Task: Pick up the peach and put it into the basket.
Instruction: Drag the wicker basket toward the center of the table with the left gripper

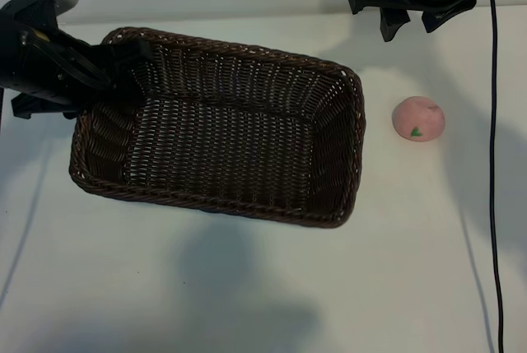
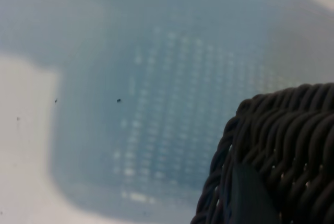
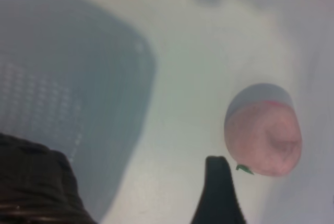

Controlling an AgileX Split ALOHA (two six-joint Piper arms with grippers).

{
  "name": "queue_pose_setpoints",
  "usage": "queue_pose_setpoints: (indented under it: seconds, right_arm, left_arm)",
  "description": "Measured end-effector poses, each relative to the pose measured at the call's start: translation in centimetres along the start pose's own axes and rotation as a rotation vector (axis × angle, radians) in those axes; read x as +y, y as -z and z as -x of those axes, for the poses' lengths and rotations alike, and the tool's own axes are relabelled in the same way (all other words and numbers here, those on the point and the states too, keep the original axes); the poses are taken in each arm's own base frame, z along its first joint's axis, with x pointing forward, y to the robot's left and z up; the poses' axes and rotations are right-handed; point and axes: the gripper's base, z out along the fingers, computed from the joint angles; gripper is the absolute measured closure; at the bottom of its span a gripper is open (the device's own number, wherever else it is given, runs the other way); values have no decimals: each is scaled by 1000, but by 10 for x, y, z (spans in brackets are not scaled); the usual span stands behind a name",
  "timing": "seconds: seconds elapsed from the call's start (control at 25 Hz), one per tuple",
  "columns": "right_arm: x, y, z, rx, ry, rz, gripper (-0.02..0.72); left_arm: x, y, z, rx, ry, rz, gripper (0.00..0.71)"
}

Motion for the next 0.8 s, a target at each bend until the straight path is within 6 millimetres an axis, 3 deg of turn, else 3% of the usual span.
queue_pose_setpoints:
  seconds: [0.24,0.4,0.8]
  right_arm:
    - [0,0,0,1,0,0,196]
    - [0,0,0,1,0,0,196]
    - [0,0,0,2,0,0,196]
  left_arm:
    - [13,-11,13,-1,44,-17,399]
    - [9,-24,23,8,67,-77,400]
    - [19,-73,23,103,103,-72,401]
